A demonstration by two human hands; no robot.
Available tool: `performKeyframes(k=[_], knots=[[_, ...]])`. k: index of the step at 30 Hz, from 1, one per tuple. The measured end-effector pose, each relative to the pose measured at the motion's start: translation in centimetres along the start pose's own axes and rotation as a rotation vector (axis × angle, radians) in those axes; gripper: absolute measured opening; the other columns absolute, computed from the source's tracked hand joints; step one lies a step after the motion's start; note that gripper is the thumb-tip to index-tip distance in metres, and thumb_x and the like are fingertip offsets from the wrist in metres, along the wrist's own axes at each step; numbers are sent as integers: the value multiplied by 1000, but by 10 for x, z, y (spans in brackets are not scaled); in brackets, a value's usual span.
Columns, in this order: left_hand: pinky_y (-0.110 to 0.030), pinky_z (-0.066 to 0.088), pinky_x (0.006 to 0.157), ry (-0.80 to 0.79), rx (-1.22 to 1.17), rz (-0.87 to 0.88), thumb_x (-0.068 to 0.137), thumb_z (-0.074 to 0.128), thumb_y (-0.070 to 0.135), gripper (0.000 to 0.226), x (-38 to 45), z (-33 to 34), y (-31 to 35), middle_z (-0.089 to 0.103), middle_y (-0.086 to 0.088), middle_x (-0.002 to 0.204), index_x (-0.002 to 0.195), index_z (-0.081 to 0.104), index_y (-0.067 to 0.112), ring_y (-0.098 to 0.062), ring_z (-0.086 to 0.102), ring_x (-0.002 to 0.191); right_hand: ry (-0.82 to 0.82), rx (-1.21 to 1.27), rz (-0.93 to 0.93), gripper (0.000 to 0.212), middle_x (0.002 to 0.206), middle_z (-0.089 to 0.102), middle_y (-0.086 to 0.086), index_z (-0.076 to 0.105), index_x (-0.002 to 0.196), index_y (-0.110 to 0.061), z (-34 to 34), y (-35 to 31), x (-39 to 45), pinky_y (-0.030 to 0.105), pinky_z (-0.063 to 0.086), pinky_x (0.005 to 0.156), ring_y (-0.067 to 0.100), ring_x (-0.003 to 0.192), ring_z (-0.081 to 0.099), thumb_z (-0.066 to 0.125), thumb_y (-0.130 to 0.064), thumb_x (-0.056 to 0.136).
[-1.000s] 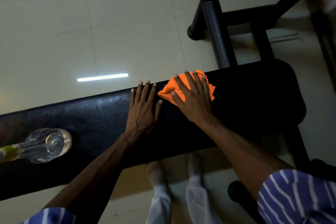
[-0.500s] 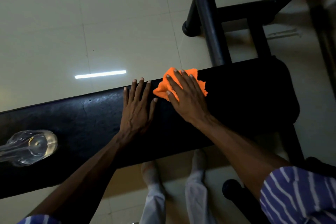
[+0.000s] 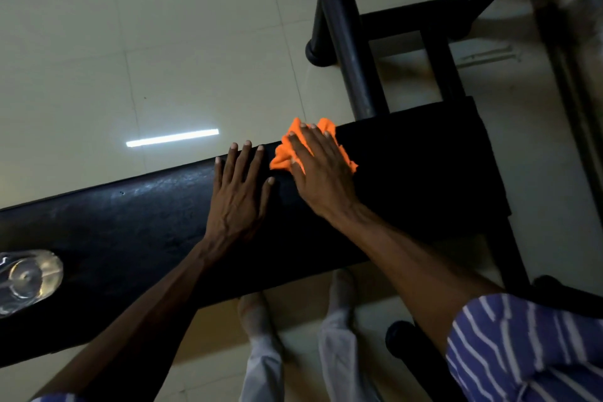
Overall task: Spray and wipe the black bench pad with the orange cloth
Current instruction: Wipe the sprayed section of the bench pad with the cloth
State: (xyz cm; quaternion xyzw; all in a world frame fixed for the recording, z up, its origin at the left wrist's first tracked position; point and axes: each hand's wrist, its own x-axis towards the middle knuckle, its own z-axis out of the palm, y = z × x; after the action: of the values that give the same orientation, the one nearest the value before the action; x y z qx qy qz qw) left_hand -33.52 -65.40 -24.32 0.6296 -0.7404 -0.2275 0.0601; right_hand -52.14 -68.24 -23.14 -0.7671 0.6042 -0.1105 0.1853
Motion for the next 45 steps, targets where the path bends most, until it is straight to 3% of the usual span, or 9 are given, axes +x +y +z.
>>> performKeyframes(k=[4,9,14,21,25,29,33,37,45], knots=[[-54,9,130,-22,13,28,104,25,48,67,6,2,14,23,-12,171,161,34,13,-33,12,161,-30,-93,-114,51,158,47,29,54,148,3,-24,54,-2,57,35,125,46,147,47,63,-14,101],[-54,8,131,-13,-9,30,106,31,44,64,15,6,31,19,-11,172,162,30,14,-30,7,162,-20,-145,193,52,170,27,27,37,159,3,-69,138,-4,51,13,134,42,160,26,43,-17,111],[-52,7,132,-6,-9,44,107,29,45,63,23,9,50,18,-10,173,163,28,14,-29,6,162,28,-75,367,46,165,38,21,46,153,-1,-82,144,13,52,14,132,39,156,31,38,-17,111],[-54,12,130,-23,-24,92,106,33,44,62,38,24,82,24,-11,171,161,33,15,-32,13,161,-17,-86,19,51,167,39,16,49,155,-10,-71,112,-13,50,15,134,34,158,32,50,-21,105],[-54,13,130,-43,-24,145,105,27,48,65,46,34,104,25,-11,171,160,34,14,-32,15,161,-16,-214,-148,49,159,47,27,54,149,2,-82,148,-17,56,32,128,43,150,44,52,-11,101],[-53,12,131,-48,-24,151,107,29,46,63,54,40,120,22,-9,172,162,29,16,-30,10,162,9,-246,111,45,155,50,28,53,148,2,-110,216,-12,56,23,130,45,147,46,46,-6,104],[-52,9,131,-65,-19,147,107,28,47,63,59,43,128,18,-7,173,163,25,18,-28,6,162,166,-142,359,33,131,67,27,64,129,6,-128,250,-21,60,34,119,49,126,61,50,-3,101],[-51,8,131,-59,-18,121,106,30,46,65,60,44,138,18,-9,173,164,25,16,-28,7,162,139,31,407,49,166,41,20,44,156,-1,-111,219,-39,44,17,132,35,157,35,45,-16,109],[-50,5,132,-65,9,120,109,41,40,63,60,44,141,15,-10,174,164,23,16,-28,5,162,67,18,222,72,176,20,10,32,164,-11,-103,201,-70,44,13,135,25,165,15,54,-48,107]])
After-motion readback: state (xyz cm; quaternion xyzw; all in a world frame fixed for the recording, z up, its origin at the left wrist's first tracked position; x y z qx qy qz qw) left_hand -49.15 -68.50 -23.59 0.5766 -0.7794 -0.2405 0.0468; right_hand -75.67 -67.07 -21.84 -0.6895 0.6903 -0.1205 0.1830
